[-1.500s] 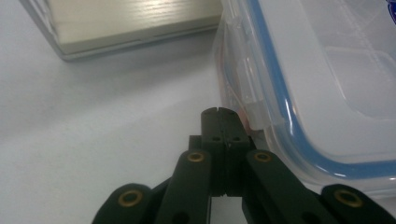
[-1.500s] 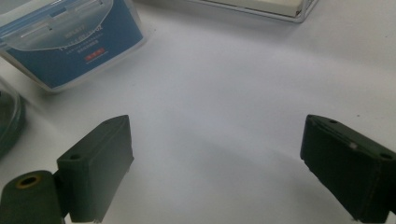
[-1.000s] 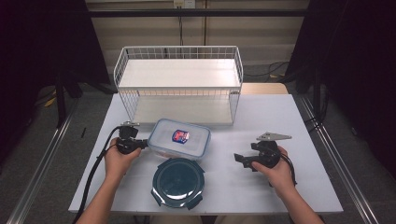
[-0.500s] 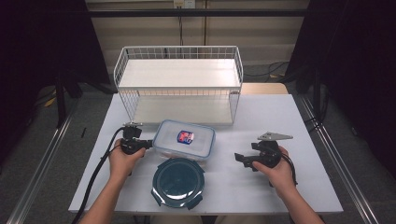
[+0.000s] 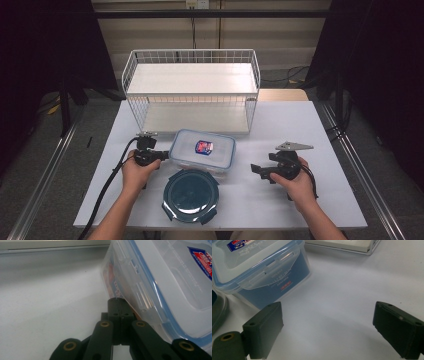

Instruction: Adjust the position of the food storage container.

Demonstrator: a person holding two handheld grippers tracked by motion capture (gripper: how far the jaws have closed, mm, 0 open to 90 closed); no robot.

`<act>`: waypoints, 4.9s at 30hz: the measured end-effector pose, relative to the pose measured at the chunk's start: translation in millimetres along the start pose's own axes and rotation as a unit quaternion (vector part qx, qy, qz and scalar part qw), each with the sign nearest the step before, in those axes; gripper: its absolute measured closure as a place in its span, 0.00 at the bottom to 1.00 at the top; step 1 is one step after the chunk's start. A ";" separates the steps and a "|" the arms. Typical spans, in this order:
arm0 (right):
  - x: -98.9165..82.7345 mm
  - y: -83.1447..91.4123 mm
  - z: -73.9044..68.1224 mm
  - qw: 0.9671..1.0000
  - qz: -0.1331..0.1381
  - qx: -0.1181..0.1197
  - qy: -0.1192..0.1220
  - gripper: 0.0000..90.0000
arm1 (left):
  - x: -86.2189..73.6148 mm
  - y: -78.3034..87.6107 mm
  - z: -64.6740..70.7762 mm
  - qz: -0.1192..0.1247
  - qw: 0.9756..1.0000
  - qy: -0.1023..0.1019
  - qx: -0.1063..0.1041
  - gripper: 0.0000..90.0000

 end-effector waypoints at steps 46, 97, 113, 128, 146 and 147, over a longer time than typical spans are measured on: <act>12.8 5.5 3.1 0.984 0.100 0.034 -0.144 0.13 | -1.7 8.7 10.2 0.000 0.997 0.050 -0.054 0.65; 13.3 -32.7 -26.8 0.926 0.128 0.113 -0.337 0.47 | 6.0 -4.0 22.1 0.062 0.982 0.111 -0.140 0.27; 10.5 -35.9 -30.9 0.913 0.138 0.116 -0.365 0.48 | 5.9 -6.4 24.0 0.057 0.980 0.122 -0.144 0.34; 8.7 -32.3 -31.5 0.897 0.155 0.111 -0.398 0.58 | 4.1 -10.5 32.9 0.049 0.972 0.167 -0.160 0.41; 8.4 -30.6 -31.8 0.861 0.189 0.106 -0.460 0.65 | 7.9 -0.6 31.2 0.073 0.956 0.226 -0.173 0.57; 9.7 -30.7 -31.4 0.862 0.195 0.106 -0.456 0.66 | 7.9 -0.6 31.2 0.073 0.956 0.226 -0.173 0.58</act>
Point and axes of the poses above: each handheld gripper's, and its own axes: y roughly backward along the jaws, x roughly out of its top, z roughly to its right, the point moved 6 cm from there along -y, roughly forward along the jaws, and after that the axes turned 10 degrees about y, right-handed, at the moved point
